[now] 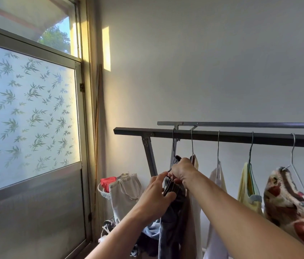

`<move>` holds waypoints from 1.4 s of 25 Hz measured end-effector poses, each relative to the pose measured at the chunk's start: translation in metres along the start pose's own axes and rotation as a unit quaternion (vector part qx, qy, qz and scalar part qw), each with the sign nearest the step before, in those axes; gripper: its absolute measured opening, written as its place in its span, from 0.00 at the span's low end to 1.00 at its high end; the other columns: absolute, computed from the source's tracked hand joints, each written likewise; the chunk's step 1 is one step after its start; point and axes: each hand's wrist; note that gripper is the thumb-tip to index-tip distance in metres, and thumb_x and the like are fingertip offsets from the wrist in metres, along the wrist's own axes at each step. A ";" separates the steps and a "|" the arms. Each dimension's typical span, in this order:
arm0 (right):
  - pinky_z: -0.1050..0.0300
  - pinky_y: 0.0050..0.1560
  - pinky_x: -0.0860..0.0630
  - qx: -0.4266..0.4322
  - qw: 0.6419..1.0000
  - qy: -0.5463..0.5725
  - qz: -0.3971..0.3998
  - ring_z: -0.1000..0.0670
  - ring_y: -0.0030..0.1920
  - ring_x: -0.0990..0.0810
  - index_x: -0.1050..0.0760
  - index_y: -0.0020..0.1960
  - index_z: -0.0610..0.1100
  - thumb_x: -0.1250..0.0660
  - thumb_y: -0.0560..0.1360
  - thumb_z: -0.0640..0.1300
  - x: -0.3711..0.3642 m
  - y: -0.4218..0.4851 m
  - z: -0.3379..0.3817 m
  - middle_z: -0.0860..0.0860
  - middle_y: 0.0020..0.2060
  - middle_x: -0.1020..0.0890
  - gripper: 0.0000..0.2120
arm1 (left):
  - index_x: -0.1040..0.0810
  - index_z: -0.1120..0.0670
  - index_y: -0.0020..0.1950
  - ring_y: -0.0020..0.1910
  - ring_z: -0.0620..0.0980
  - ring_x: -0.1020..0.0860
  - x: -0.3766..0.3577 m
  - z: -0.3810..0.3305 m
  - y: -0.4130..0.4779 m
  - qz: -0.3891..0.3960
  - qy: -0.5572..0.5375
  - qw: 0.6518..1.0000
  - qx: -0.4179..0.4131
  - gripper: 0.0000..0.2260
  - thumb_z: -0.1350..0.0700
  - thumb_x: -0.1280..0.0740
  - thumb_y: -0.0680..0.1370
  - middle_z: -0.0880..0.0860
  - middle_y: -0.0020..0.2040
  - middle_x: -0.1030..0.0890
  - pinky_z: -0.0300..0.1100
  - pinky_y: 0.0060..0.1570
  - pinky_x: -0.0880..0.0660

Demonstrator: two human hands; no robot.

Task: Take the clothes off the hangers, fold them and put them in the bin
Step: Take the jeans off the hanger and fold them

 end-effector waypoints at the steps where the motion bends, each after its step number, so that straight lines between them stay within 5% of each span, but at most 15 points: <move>1: 0.54 0.40 0.21 -0.015 0.999 0.048 -0.002 0.47 0.35 0.20 0.23 0.57 0.34 0.38 0.74 0.31 0.000 0.002 -0.001 0.43 0.38 0.18 0.13 | 0.41 0.43 0.76 0.60 0.43 0.27 0.001 0.001 0.000 -0.006 0.011 1.000 -0.009 0.28 0.55 0.35 0.78 0.44 0.65 0.34 0.44 0.64 0.28; 6: 0.54 0.38 0.21 -0.031 0.981 0.190 0.013 0.49 0.32 0.23 0.20 0.46 0.36 0.37 0.76 0.29 -0.004 -0.005 0.003 0.45 0.33 0.21 0.08 | 0.38 0.44 0.76 0.63 0.44 0.29 0.013 0.004 -0.004 -0.038 0.030 0.998 -0.047 0.27 0.55 0.35 0.78 0.45 0.69 0.33 0.45 0.64 0.28; 10: 0.56 0.39 0.21 -0.012 0.964 0.261 0.050 0.48 0.36 0.22 0.22 0.43 0.39 0.37 0.77 0.29 -0.006 -0.013 0.009 0.44 0.37 0.21 0.09 | 0.36 0.43 0.75 0.61 0.40 0.30 0.023 0.002 -0.012 -0.065 0.066 0.993 -0.078 0.26 0.57 0.36 0.78 0.42 0.69 0.32 0.34 0.58 0.35; 13: 0.60 0.27 0.23 0.001 0.960 0.273 0.061 0.49 0.34 0.23 0.22 0.42 0.39 0.37 0.77 0.29 0.001 -0.014 0.019 0.45 0.36 0.21 0.09 | 0.36 0.44 0.75 0.62 0.43 0.28 0.032 -0.003 -0.013 -0.061 0.082 0.988 -0.114 0.26 0.58 0.37 0.78 0.41 0.72 0.34 0.41 0.62 0.28; 19: 0.55 0.35 0.22 0.054 0.954 0.280 0.090 0.46 0.37 0.20 0.21 0.42 0.39 0.35 0.76 0.31 0.003 -0.029 0.042 0.43 0.38 0.20 0.08 | 0.35 0.44 0.74 0.60 0.44 0.27 0.056 -0.013 -0.017 -0.072 0.103 0.980 -0.153 0.27 0.58 0.35 0.76 0.43 0.69 0.32 0.46 0.60 0.25; 25: 0.60 0.28 0.22 0.092 0.957 0.244 0.128 0.51 0.29 0.19 0.24 0.44 0.38 0.35 0.77 0.31 -0.011 -0.058 0.032 0.44 0.32 0.18 0.05 | 0.29 0.49 0.58 0.44 0.44 0.29 0.080 -0.002 -0.047 -0.099 0.325 0.926 -0.163 0.15 0.45 0.33 0.76 0.45 0.56 0.32 0.41 0.39 0.24; 28: 0.60 0.27 0.22 0.079 0.957 0.251 0.124 0.50 0.29 0.20 0.26 0.44 0.39 0.37 0.78 0.31 -0.020 -0.064 0.026 0.43 0.32 0.18 0.06 | 0.31 0.46 0.46 0.42 0.47 0.26 0.092 0.002 -0.063 -0.087 0.313 0.938 -0.118 0.10 0.43 0.33 0.75 0.47 0.50 0.31 0.45 0.40 0.24; 35: 0.62 0.24 0.23 0.029 0.940 0.320 0.116 0.51 0.24 0.21 0.26 0.43 0.39 0.36 0.77 0.32 -0.032 -0.069 0.020 0.45 0.26 0.19 0.06 | 0.27 0.43 0.39 0.40 0.43 0.25 0.117 0.017 -0.109 0.010 0.234 0.964 -0.126 0.08 0.51 0.30 0.76 0.45 0.41 0.25 0.40 0.41 0.26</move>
Point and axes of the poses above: each hand's wrist, its own y-axis towards the middle knuckle, its own x-axis out of the back of the hand, z = x × y
